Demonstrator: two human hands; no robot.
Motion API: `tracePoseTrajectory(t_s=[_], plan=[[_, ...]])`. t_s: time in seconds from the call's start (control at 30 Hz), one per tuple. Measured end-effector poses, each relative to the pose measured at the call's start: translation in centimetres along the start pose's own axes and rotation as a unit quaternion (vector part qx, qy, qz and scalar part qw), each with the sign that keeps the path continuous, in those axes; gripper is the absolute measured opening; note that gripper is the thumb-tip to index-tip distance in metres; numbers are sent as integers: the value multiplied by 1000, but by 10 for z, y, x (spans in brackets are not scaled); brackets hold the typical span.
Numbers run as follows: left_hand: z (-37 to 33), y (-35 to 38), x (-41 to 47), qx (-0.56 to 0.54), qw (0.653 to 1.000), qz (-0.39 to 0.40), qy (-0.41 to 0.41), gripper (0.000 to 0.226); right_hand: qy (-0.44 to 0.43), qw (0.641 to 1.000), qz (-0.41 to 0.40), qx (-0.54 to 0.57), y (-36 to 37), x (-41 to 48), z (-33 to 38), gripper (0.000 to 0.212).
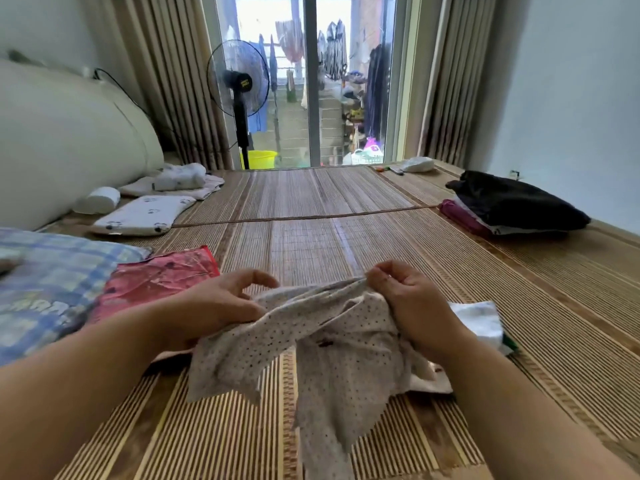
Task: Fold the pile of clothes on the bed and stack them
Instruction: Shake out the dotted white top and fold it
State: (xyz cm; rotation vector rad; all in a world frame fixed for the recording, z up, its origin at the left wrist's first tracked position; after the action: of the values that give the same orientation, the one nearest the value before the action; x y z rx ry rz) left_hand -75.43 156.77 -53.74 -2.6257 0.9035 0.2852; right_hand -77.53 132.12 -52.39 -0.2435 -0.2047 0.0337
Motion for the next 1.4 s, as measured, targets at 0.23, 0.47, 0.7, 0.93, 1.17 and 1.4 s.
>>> tracePoseTrajectory(t_s=[0.23, 0.47, 0.7, 0.93, 1.17, 1.4], plan=[[91, -24, -2, 115, 980, -162, -27, 23, 129, 953, 87, -258, 56, 5, -67, 21], [126, 38, 14, 508, 855, -81, -64, 92, 133, 892, 232, -364, 87, 3, -101, 38], [129, 15, 21, 474, 867, -129, -79, 52, 100, 924, 175, -324, 90, 13, -97, 16], [121, -11, 9, 420, 881, -200, -87, 17, 40, 975, 124, -179, 73, 5, -75, 18], [99, -36, -13, 200, 964, -166, -60, 20, 22, 971, 111, -209, 54, -7, -68, 44], [87, -36, -32, 28, 971, -238, -14, 24, -7, 941, 213, -263, 80, -24, -56, 68]])
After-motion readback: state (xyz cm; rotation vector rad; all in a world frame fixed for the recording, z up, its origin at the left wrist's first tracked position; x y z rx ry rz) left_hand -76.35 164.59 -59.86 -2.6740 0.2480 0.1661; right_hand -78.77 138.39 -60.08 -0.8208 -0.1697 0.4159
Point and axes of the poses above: each hand's wrist, its own x-axis towards the middle knuckle, its own y-axis out of the palm, z = x × y, the point moved 8 cm from there along x, towards the middle knuckle, and after that the axes turned 5 degrees about z, right-handed, at the moved point
